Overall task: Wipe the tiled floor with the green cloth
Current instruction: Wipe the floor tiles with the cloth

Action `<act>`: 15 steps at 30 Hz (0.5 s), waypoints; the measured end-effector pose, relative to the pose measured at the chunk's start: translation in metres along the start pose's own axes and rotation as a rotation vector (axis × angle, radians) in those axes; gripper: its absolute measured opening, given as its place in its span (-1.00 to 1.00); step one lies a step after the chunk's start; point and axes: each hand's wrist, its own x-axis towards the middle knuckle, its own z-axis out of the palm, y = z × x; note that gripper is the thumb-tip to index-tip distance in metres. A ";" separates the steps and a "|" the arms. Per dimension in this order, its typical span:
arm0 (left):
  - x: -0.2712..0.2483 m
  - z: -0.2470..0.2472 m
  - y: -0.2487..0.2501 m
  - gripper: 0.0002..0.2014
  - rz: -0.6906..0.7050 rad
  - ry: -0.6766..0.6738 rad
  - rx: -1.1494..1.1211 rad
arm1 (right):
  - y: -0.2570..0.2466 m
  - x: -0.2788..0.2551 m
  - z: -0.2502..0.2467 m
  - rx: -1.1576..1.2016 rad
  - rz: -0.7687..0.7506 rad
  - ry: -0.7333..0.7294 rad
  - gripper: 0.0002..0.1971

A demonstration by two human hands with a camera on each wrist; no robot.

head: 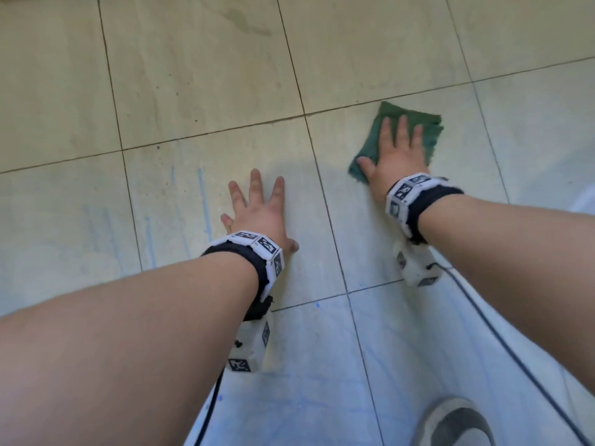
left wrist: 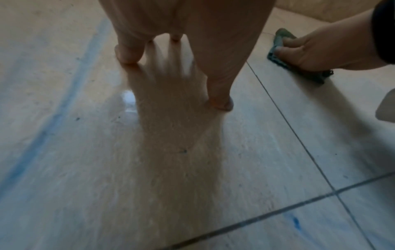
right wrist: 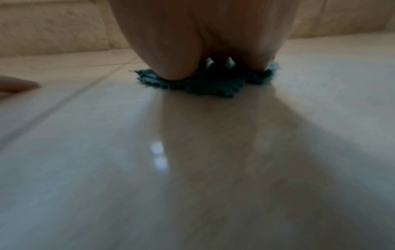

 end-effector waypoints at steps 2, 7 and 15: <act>0.001 -0.001 0.000 0.14 0.008 0.007 0.010 | -0.034 -0.029 0.013 -0.041 -0.151 -0.016 -0.13; 0.002 0.001 -0.001 0.14 0.005 0.043 0.026 | -0.065 -0.071 0.034 -0.011 -0.389 -0.097 -0.14; -0.002 -0.001 0.001 0.13 -0.001 0.031 0.035 | 0.031 -0.004 0.022 0.050 0.155 0.014 -0.13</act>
